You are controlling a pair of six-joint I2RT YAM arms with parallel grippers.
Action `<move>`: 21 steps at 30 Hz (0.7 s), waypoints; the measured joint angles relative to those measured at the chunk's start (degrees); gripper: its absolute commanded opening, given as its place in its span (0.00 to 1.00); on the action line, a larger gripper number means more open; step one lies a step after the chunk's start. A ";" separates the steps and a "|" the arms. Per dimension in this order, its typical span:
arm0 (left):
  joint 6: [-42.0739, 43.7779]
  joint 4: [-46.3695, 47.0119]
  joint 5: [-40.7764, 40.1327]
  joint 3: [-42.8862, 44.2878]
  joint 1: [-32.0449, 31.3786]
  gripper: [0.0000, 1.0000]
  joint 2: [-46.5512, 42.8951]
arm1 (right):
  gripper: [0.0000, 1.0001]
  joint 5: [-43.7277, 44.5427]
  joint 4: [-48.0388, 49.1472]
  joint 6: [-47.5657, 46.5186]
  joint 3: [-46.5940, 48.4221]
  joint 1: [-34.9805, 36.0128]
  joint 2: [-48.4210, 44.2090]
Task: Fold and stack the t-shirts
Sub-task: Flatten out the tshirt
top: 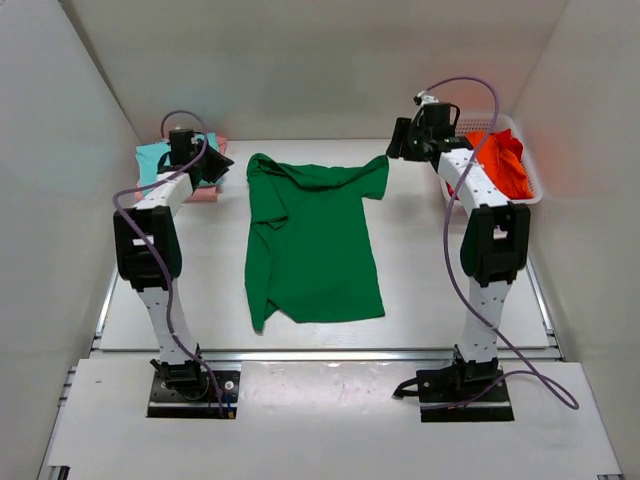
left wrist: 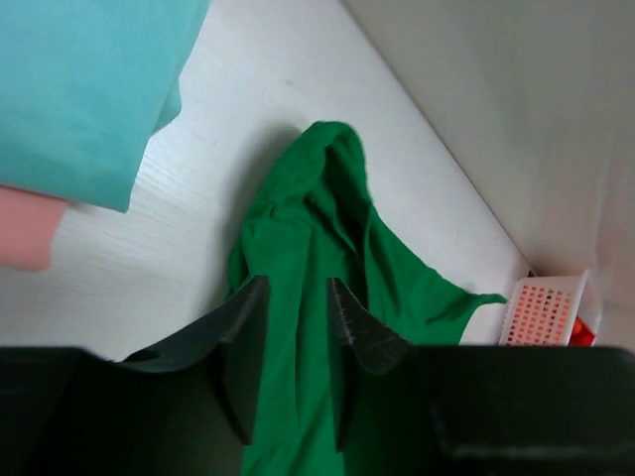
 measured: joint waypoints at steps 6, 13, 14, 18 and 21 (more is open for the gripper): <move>5.25 -0.70 0.52 -3.52 -1.42 0.52 -6.49 | 0.49 0.63 0.24 -0.72 -19.06 9.20 -17.68; 13.20 -7.67 -1.46 -4.22 -8.37 0.57 -2.97 | 0.51 -0.24 0.02 -1.97 -34.10 26.43 -28.26; 14.45 -8.85 -1.75 -3.78 -9.09 0.56 -1.95 | 0.49 -0.20 -0.17 -1.95 -36.76 28.00 -29.46; 17.68 -12.85 -3.41 -3.39 -10.12 0.55 0.48 | 0.44 -0.74 -0.70 -0.50 -44.83 30.95 -32.30; 19.41 -14.10 -4.87 -3.80 -9.86 0.54 0.72 | 0.45 -1.73 -0.81 0.85 -48.68 32.46 -32.65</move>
